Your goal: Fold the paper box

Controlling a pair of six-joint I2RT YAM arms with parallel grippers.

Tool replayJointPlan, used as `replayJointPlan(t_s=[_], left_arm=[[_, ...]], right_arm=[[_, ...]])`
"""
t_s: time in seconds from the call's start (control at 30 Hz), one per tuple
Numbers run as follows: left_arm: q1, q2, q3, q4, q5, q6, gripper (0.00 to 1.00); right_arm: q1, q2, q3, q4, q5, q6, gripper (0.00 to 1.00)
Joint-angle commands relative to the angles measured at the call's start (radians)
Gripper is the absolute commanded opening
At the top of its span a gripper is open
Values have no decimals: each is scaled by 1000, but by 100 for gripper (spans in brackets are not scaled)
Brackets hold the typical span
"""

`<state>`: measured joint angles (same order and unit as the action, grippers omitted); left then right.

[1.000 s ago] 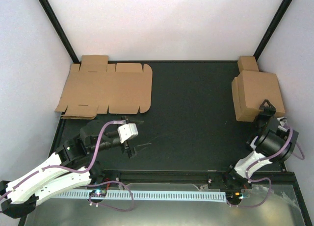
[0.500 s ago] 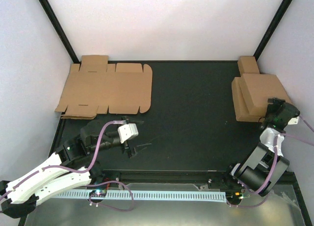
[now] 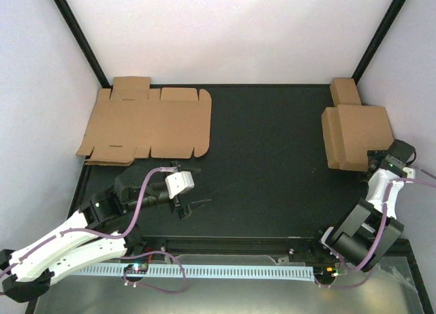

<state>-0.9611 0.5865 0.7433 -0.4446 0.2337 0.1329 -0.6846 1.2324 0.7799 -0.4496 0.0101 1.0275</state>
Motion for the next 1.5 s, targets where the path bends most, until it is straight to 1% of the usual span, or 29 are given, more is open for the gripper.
replayJointPlan(t_s=[0.0, 0.2, 0.33, 0.47, 0.6, 0.73, 0.83, 0.97, 1.07, 1.23, 1.33, 1.47], left_arm=[[7, 16, 19, -11, 16, -6, 99], [8, 34, 19, -17, -6, -5, 99], [7, 43, 17, -21, -25, -6, 99], [8, 52, 19, -24, -53, -8, 99], [9, 57, 18, -28, -96, -25, 99], [9, 55, 16, -29, -162, -53, 99], [9, 47, 15, -25, -207, -65, 99], [9, 39, 18, -14, -242, -89, 99], [9, 58, 39, -36, -262, -117, 99], [11, 121, 81, -90, -311, -188, 99], [19, 137, 87, -113, -359, -259, 99], [32, 125, 76, -114, -391, -312, 99]], right_arm=[[0, -51, 37, -163, 133, -42, 100], [0, -136, 49, -209, 228, -87, 100], [1, -164, 75, -249, 252, -102, 100], [3, -214, 96, -257, 221, -132, 100], [36, -288, 106, -179, 108, -220, 100], [140, -349, 110, -54, -24, -326, 100], [229, -349, 131, 7, -112, -383, 100], [360, -323, 162, 54, -184, -441, 100], [475, -324, 150, 123, -217, -485, 100], [667, -331, 98, 222, -237, -553, 100], [730, -340, 31, 261, -265, -586, 100], [759, -356, -82, 367, -390, -579, 100]])
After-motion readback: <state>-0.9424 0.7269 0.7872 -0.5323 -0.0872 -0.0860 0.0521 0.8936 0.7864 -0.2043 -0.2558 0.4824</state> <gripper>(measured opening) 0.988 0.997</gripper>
